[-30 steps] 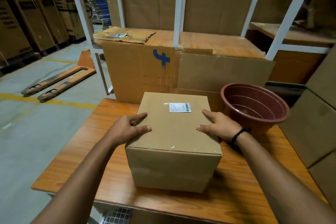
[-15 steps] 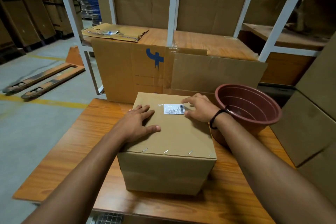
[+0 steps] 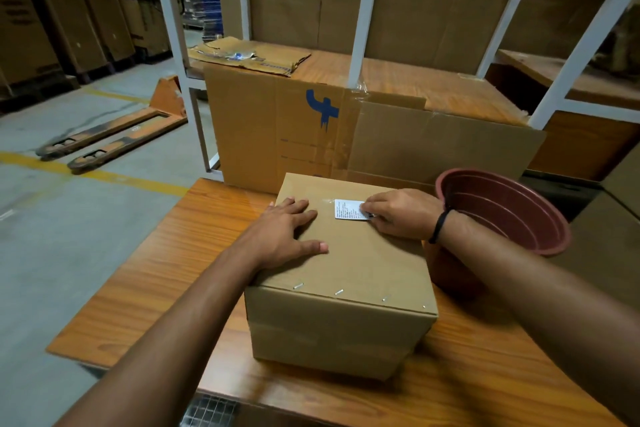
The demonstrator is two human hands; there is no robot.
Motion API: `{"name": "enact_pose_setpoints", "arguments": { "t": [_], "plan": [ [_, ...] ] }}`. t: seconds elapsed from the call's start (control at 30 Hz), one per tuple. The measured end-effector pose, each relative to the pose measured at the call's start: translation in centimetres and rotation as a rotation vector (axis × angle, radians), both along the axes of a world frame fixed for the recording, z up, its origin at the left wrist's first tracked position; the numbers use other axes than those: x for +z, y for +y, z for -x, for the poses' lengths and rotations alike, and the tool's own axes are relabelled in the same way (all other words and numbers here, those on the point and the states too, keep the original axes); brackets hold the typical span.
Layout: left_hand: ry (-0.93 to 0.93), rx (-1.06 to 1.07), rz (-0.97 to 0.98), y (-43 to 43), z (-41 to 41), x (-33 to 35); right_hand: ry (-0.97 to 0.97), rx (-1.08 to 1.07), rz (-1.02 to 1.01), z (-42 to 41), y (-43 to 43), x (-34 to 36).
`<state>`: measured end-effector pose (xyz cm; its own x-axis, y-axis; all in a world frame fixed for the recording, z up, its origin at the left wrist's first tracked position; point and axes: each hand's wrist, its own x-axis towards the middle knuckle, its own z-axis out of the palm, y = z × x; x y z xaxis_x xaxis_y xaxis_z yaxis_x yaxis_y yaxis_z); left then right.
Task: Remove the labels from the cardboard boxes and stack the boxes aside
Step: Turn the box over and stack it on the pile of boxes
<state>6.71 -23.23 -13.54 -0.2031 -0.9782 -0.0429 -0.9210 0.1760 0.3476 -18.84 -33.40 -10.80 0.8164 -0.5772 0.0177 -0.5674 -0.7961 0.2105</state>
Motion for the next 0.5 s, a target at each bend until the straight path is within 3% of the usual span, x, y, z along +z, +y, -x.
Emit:
{"name": "enact_pose_setpoints", "arguments": {
  "t": [0.17, 0.3, 0.5],
  "plan": [
    [-0.003, 0.004, -0.002, -0.1, 0.0, -0.1, 0.065, -0.181, -0.155, -0.3, 0.5, -0.2],
    [0.001, 0.009, -0.004, -0.1, 0.0, -0.1, 0.090, 0.098, 0.120, 0.2, 0.5, -0.3],
    [0.008, 0.015, -0.003, -0.1, 0.1, 0.0, 0.242, 0.226, 0.119, 0.9, 0.7, 0.9]
  ]
}}
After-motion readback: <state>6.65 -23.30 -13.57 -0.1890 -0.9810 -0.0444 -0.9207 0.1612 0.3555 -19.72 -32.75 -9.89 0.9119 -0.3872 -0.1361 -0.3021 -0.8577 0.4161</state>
